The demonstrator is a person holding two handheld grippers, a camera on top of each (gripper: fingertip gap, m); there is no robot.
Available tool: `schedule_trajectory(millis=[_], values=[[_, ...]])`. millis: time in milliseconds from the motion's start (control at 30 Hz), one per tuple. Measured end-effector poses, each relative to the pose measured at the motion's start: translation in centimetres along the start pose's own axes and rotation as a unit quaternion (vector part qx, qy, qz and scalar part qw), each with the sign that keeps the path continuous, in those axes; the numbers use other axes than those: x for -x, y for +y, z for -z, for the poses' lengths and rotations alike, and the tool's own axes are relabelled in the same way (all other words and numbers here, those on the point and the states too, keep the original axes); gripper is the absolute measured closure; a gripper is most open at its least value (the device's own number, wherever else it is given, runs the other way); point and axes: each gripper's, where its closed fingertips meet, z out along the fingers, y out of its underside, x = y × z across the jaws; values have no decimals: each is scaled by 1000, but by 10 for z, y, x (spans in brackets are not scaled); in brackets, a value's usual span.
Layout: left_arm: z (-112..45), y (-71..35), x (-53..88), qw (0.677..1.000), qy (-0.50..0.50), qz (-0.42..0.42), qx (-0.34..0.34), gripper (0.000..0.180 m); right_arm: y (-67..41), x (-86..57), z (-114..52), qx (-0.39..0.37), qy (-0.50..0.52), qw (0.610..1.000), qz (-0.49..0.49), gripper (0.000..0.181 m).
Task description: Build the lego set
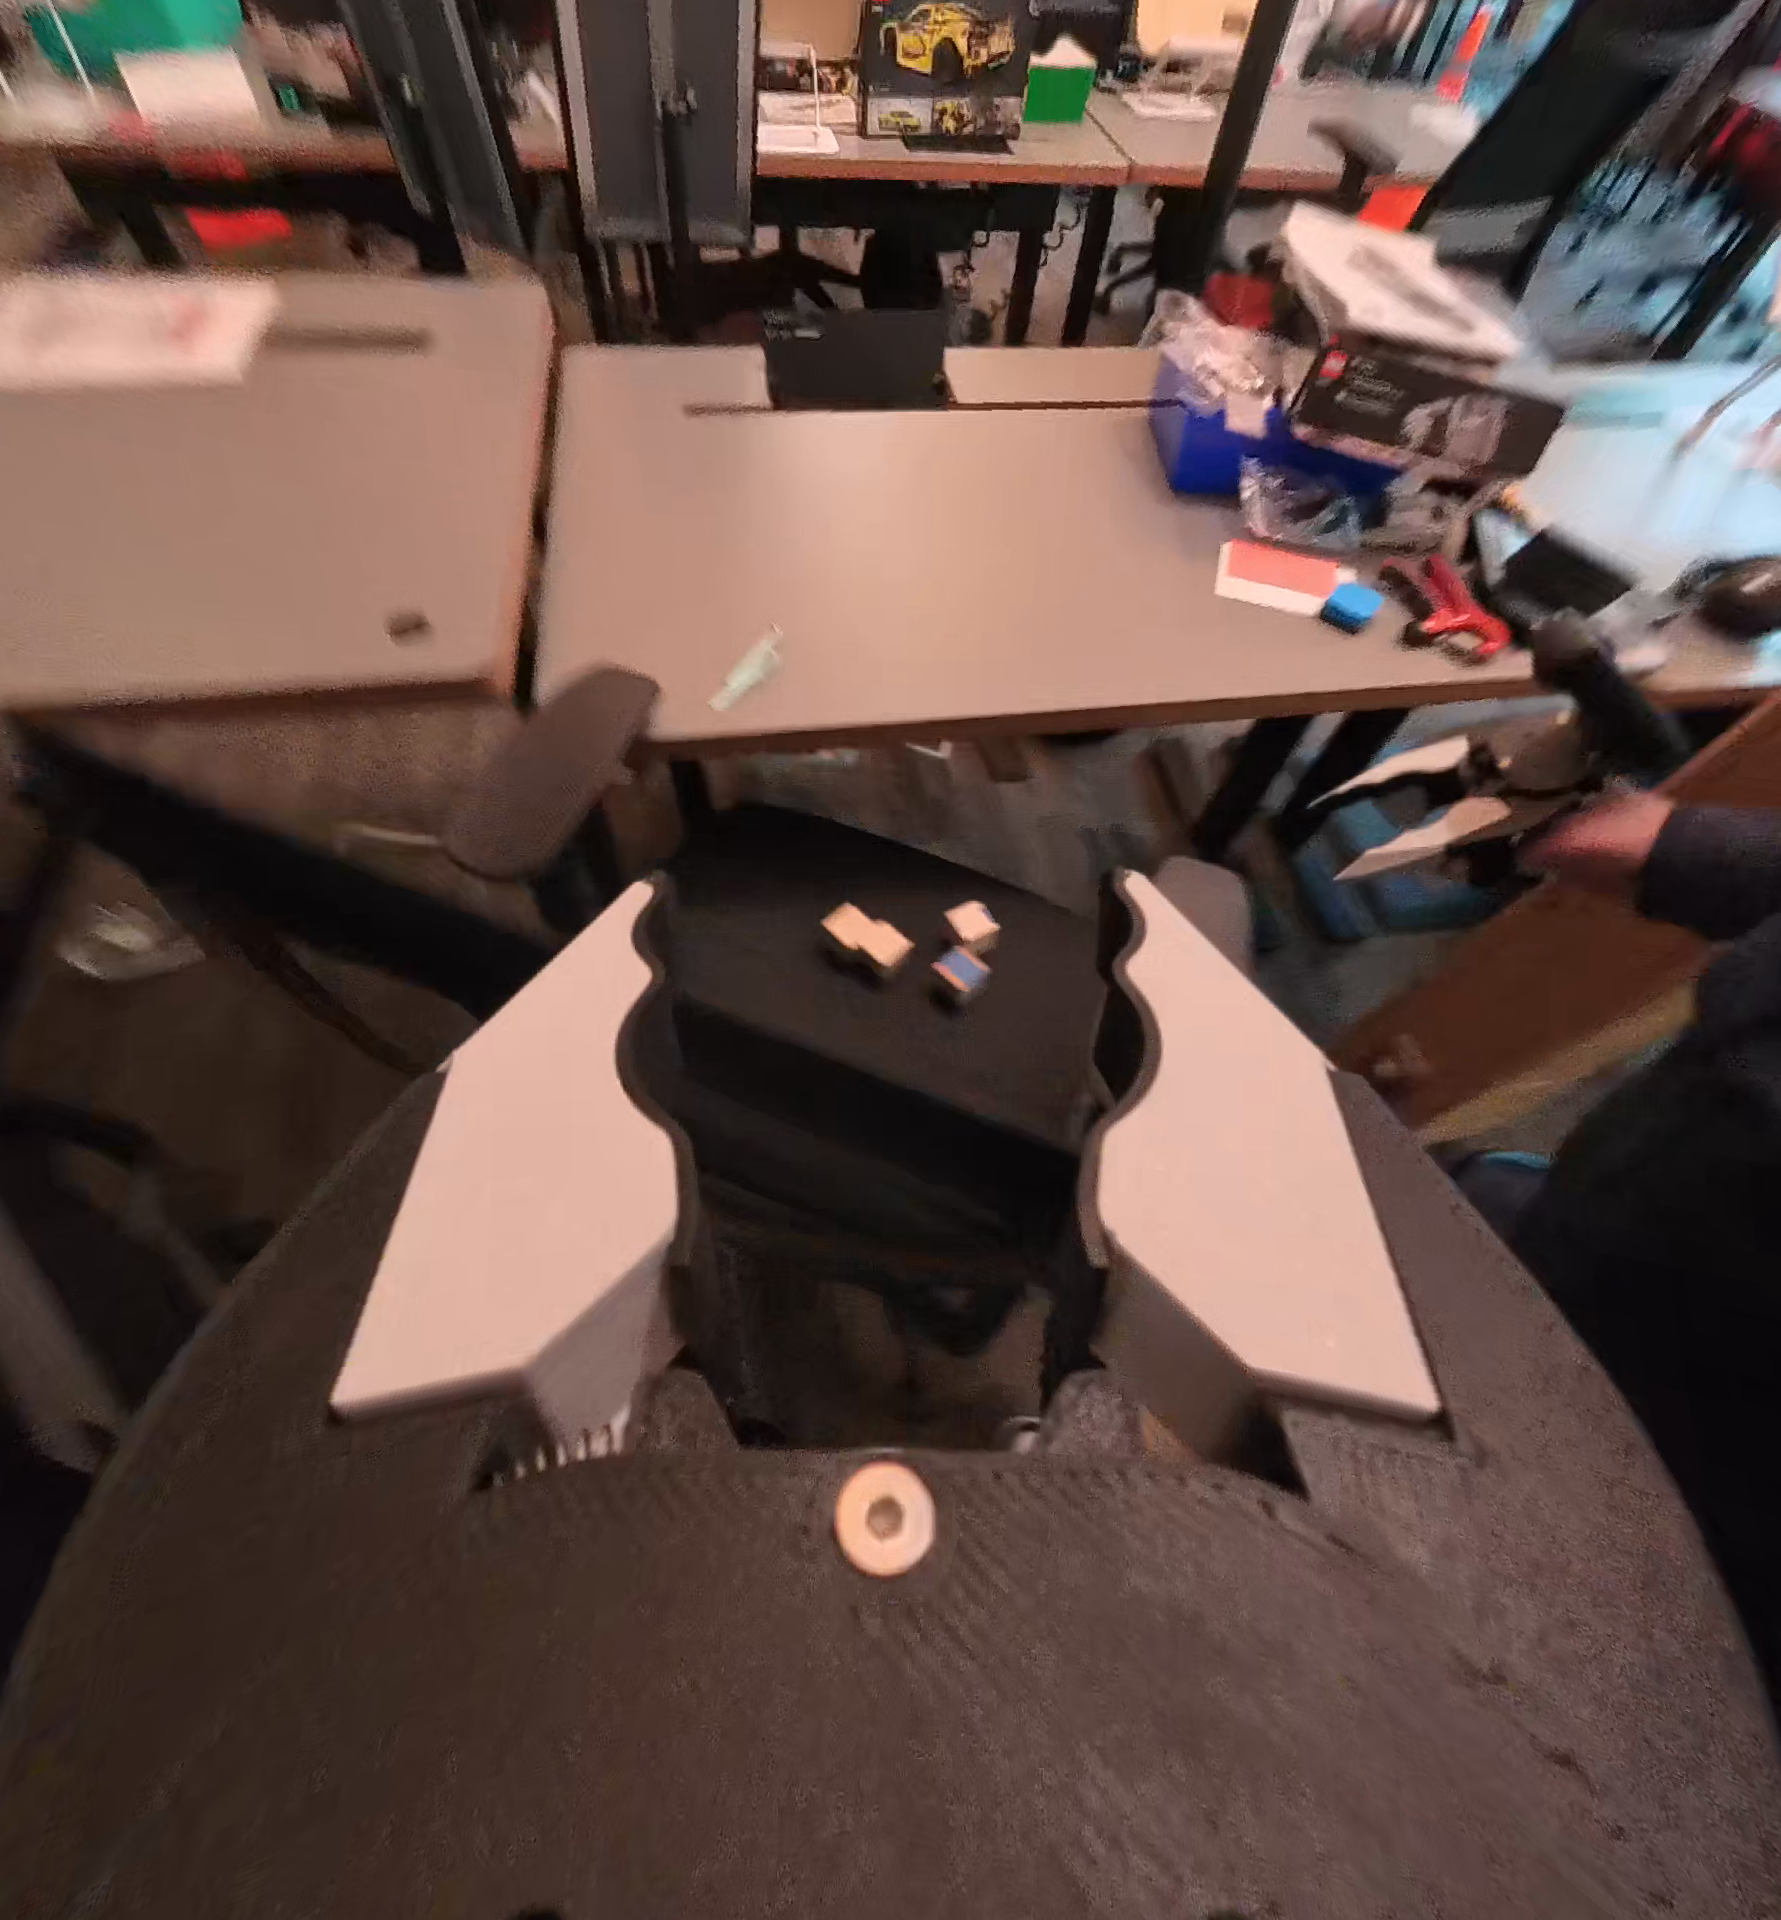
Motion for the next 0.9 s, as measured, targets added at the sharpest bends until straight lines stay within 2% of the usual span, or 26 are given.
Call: schedule_trajectory(millis=[100,267,367,467,533,600,733,833,900], values=[[-56,-56,-14,996,-3,-91,12,99,-28,-50,-56,7,-24,999,40,117],[-220,-68,-45,988,77,-105,88,91,-21,-105,-165,60,-86,989,107,123],[-329,-8,-46,969,125,-111,183,89,7,-118,-227,103,-116,978,142,122],[-417,85,-8,933,108,-181,292,79,36,-121,-275,132,-143,968,157,117],[-464,138,8,932,104,-147,315,77,59,-129,-300,155,-136,965,160,109],[-499,195,19,920,97,-134,355,74,77,-133,-317,172,-127,961,176,110],[-551,291,18,890,123,-151,413,73,99,-134,-339,174,-117,961,183,119],[-582,329,13,879,135,-170,424,75,108,-138,-346,177,-114,963,167,135],[-594,352,13,870,140,-180,437,76,108,-137,-347,167,-118,966,159,135]])
